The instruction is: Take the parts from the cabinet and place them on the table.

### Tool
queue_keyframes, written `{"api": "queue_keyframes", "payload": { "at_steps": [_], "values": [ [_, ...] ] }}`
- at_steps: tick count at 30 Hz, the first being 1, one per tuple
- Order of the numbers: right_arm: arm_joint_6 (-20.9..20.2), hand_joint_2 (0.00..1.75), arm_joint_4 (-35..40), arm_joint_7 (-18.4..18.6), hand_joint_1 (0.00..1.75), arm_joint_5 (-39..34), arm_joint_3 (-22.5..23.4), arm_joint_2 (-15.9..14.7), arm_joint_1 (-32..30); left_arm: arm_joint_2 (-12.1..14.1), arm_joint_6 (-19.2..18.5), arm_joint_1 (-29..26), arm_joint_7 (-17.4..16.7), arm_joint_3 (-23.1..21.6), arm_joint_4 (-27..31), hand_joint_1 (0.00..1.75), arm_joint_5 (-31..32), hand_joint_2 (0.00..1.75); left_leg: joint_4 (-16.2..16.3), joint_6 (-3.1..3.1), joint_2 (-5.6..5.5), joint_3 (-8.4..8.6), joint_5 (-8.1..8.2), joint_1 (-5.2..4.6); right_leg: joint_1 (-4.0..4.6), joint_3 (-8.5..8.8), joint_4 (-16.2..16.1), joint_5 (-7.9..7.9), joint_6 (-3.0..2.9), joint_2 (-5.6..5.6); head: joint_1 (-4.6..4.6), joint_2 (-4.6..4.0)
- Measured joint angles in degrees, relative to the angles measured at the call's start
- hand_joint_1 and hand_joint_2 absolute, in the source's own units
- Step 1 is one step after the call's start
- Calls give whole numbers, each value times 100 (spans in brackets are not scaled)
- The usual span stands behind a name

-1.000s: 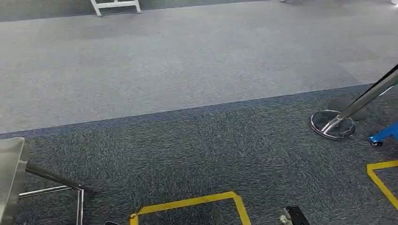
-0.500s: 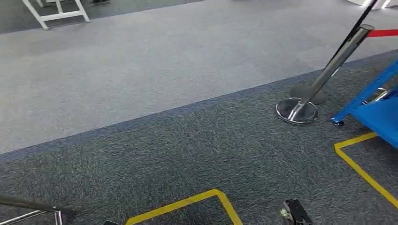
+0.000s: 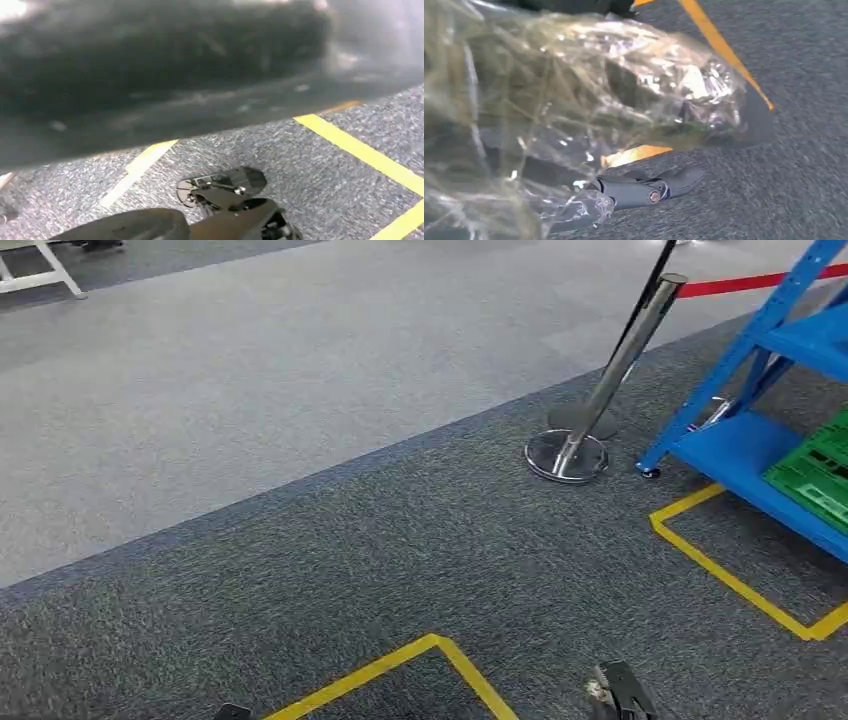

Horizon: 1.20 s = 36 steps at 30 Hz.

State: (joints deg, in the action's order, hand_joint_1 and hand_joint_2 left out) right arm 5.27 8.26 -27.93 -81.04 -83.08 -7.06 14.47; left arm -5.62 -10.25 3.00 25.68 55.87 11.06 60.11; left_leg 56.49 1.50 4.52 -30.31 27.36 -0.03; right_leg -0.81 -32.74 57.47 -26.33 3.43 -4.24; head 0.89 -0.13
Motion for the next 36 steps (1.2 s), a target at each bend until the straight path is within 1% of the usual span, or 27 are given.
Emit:
{"api": "queue_keyframes", "payload": {
  "at_steps": [1, 2, 5, 6, 7, 8, 10, 11, 12, 13, 14, 15, 16, 18, 20, 21, 22, 23, 25, 26, 27, 28, 29, 30, 31, 33, 36],
  "values": [
    [-9, 0, 0, -44, 0, -11, 4, -2, 0, -15, 4, -2, -7, 0, 0, 0, 9, 0, 10, -33, 60, 4, 24, -50, 35, 22, -25, -70, -70, -92, -4, 0],
    [-13, 0, 0, -83, 0, -20, 7, -15, -23, -24, 7, -4, -7, 0, 0, 0, 22, 0, 30, -57, 89, 8, 38, -51, 30, 48, -34, -47, -131, -5, -11, 0],
    [-37, 0, -22, -164, 0, -52, 28, -76, -250, -74, 52, -7, 28, -9, 0, 0, 65, 0, 21, -129, 221, 61, 66, -32, 31, 48, -41, -45, -236, 143, -13, 0],
    [-46, 0, -26, -177, 0, -68, 39, -85, -340, -74, 76, -9, 41, -11, 0, 0, 74, 0, 70, -182, 66, 61, 142, -5, 5, 67, -62, -26, -280, 189, -19, 0],
    [-48, 0, -28, -186, 0, -77, 46, -85, -401, -74, 90, -10, 70, -11, 0, 0, 72, 0, 317, -204, -222, -42, 331, 8, -1, 65, -62, -22, -311, 237, -48, 0],
    [-48, 0, -31, -188, 0, -77, 48, -85, -423, -76, 87, -22, 90, -11, 0, 0, 46, 0, 768, -218, -344, -243, 586, 20, 0, 56, -62, -19, -332, 317, -57, 0],
    [-53, 0, -33, -153, 0, -72, 53, -85, -454, -65, 68, -47, 129, -11, 0, 0, 3, 0, 1725, -224, -394, -697, 956, 26, 19, 48, -59, -13, -351, 488, -63, 0],
    [-55, 0, -33, -127, 0, -68, 53, -85, -476, -55, 63, -49, 140, -9, 0, 0, -11, 0, 1909, -214, -399, -809, 944, 25, 29, 54, -58, -13, -351, 579, -59, 0],
    [-55, 0, -33, -98, 0, -61, 53, -85, -494, -41, 59, -42, 149, -9, 0, 0, -13, 0, 1819, -196, -404, -792, 791, 22, 34, 64, -58, -13, -351, 660, -61, 0],
    [-55, 0, -33, -85, 0, -55, 50, -85, -499, -30, 59, -28, 157, -9, 0, 0, -18, 0, 1521, -167, -422, -680, 540, 22, 41, 72, -56, -12, -350, 742, -61, 0],
    [-55, 0, -33, -85, 0, -46, 50, -83, -493, -11, 61, -9, 166, -9, 0, 0, -48, 0, 983, -123, -481, -451, 213, 21, 45, 85, -56, -10, -347, 835, -63, 0],
    [-55, 0, -31, -85, 0, -26, 50, -72, -480, 9, 63, 9, 170, -4, 0, 0, -94, 0, 487, -75, -637, -234, -33, 15, 45, 90, -57, -6, -341, 906, -61, 0],
    [-57, 0, -22, -107, 0, -9, 50, -46, -457, 42, 61, 29, 181, 13, 0, 0, -193, 0, 192, -20, -874, -108, -55, 10, 65, 75, -41, -4, -317, 969, -57, 0],
    [-70, 0, -22, -166, 0, 4, 53, -42, -434, 57, 35, 56, 205, 70, 0, 0, -335, 0, 103, -57, -809, -94, -18, 22, 51, 7, -24, 14, -261, 1077, -59, 0],
    [-79, 0, -22, -188, 0, 9, 50, -42, -464, 68, 0, 67, 223, 92, 0, 0, -378, 0, 73, -20, -722, -89, -46, 12, 31, -30, -66, 46, -175, 1176, -57, 0],
    [-96, 0, -22, -225, 0, 6, 50, -46, -475, 59, -15, 69, 225, 96, 0, 0, -402, 0, -17, 15, -636, -62, -99, 61, 31, -76, 11, 9, -171, 1026, -52, 0],
    [-124, 0, -22, -302, 0, 9, 50, -44, -463, 68, -15, 60, 253, 116, 0, 0, -439, 0, -30, 40, -583, -63, -103, 56, 63, -174, 181, -136, -156, 706, -7, 0],
    [-142, 0, -17, -361, 0, 9, 50, -44, -441, 85, 4, 38, 273, 151, 0, 0, -463, 0, -28, 58, -507, -70, -97, 53, 52, -359, 562, -375, -132, 567, 29, 2],
    [-149, 0, -15, -407, 0, -33, 59, -37, -442, 98, 9, -18, 277, 212, 0, 0, -548, 0, -23, 67, -347, -71, -89, 36, 23, -771, 1458, -783, -86, 487, 29, 0],
    [-153, 0, -15, -411, 0, -55, 63, -37, -469, 98, 4, -46, 277, 238, 0, 0, -593, 0, -16, 65, -281, -75, -81, 34, 14, -893, 1724, -845, -63, 478, 27, 0],
    [-155, 0, -15, -420, 0, -88, 70, -37, -515, 98, 0, -72, 277, 265, 0, 0, -621, 0, -16, 54, -218, -69, -71, 35, 6, -873, 1701, -764, -45, 467, 33, 0],
    [-164, 0, -15, -448, 0, -150, 107, -37, -560, 98, 0, -93, 277, 301, 0, 0, -632, 0, -14, 43, -160, -61, -59, 39, 0, -715, 1413, -568, -35, 441, 35, 0],
    [-173, 0, -17, -457, 0, -199, 144, -37, -592, 96, -2, -108, 275, 326, 0, 0, -629, 0, -8, 21, -102, -46, -43, 44, -7, -439, 906, -316, -32, 377, 33, 0],
    [-184, 0, -17, -464, 0, -234, 166, -37, -607, 96, -2, -119, 275, 332, 0, 0, -625, 0, 2, -13, -41, -23, -19, 47, -10, -118, 335, -88, -29, 212, 35, 0],
    [-193, 0, -15, -464, 0, -243, 188, -27, -607, 107, -2, -125, 275, 332, 0, 0, -608, 0, 14, -51, 11, -7, 4, 19, 19, 40, 15, -140, -29, -52, 33, 0],
    [-212, 0, -17, -455, 0, -273, 232, -6, -621, 127, -2, -132, 275, 337, 0, 0, -592, 0, 49, -112, 89, -1, 30, -22, 31, 69, 10, -112, -179, 112, 22, 0],
    [-219, 0, -17, -444, 0, -300, 273, -2, -711, 140, -11, -106, 277, 334, 0, 0, -558, 0, 38, -179, 226, 16, 64, 5, 22, 62, -1, -81, -295, 271, 33, 0]
  ]
}}
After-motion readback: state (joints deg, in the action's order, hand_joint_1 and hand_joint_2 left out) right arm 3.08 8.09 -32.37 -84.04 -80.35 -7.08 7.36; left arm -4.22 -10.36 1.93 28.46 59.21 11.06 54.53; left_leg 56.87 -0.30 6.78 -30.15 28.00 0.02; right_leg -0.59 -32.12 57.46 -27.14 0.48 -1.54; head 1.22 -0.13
